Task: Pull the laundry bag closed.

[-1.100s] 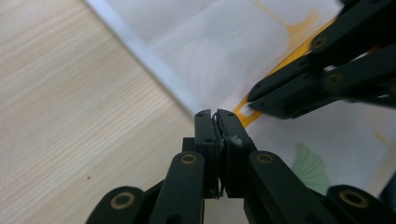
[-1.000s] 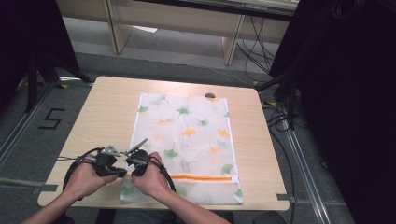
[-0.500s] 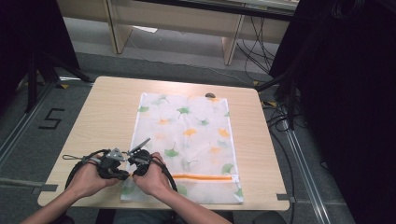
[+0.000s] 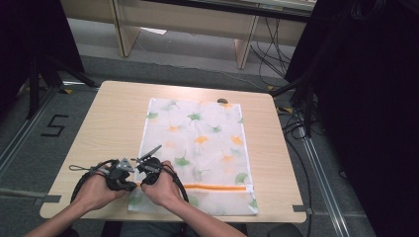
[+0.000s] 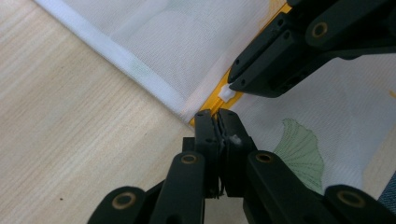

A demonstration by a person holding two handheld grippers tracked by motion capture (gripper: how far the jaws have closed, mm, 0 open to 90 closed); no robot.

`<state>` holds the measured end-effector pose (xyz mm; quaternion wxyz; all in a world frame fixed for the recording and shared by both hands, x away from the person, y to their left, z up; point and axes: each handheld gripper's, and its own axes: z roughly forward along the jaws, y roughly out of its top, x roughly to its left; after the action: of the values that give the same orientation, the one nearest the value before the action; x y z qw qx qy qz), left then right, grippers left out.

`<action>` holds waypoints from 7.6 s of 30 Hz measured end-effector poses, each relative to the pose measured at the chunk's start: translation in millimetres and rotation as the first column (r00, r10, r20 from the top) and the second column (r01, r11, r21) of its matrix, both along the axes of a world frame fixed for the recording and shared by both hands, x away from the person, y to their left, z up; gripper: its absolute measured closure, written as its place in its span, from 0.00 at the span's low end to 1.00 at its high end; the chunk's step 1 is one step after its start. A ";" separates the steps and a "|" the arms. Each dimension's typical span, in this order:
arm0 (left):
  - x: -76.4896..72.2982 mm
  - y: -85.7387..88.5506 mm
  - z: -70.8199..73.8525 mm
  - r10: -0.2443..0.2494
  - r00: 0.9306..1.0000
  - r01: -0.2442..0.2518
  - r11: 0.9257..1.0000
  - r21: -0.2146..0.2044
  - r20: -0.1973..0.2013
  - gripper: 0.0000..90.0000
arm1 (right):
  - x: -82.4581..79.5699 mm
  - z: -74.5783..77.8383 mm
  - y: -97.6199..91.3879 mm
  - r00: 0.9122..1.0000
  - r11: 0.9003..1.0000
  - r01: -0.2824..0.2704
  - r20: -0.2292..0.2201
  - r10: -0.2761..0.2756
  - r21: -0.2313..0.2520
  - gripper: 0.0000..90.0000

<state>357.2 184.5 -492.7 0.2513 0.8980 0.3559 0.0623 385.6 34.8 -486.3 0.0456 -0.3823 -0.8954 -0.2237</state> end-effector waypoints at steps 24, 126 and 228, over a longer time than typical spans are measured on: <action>0.5 -0.4 0.6 0.030 0.999 -0.030 1.000 0.004 -0.019 0.98 | 2.9 2.9 -11.8 1.000 1.000 -0.015 0.013 0.016 -0.027 1.00; 0.8 0.1 1.5 0.046 0.998 -0.046 0.999 0.001 -0.033 0.98 | 4.3 16.2 -80.4 0.989 0.988 0.125 -0.063 -0.131 -0.088 1.00; 1.7 0.3 2.9 0.018 0.999 -0.017 0.999 0.030 -0.031 0.98 | 6.2 21.0 -156.8 0.968 0.965 0.239 -0.055 -0.246 -0.103 1.00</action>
<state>358.9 184.8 -489.8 0.2317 0.8993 0.3667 0.0557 391.9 -122.1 -465.3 0.0297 -0.4982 -0.8495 -0.1714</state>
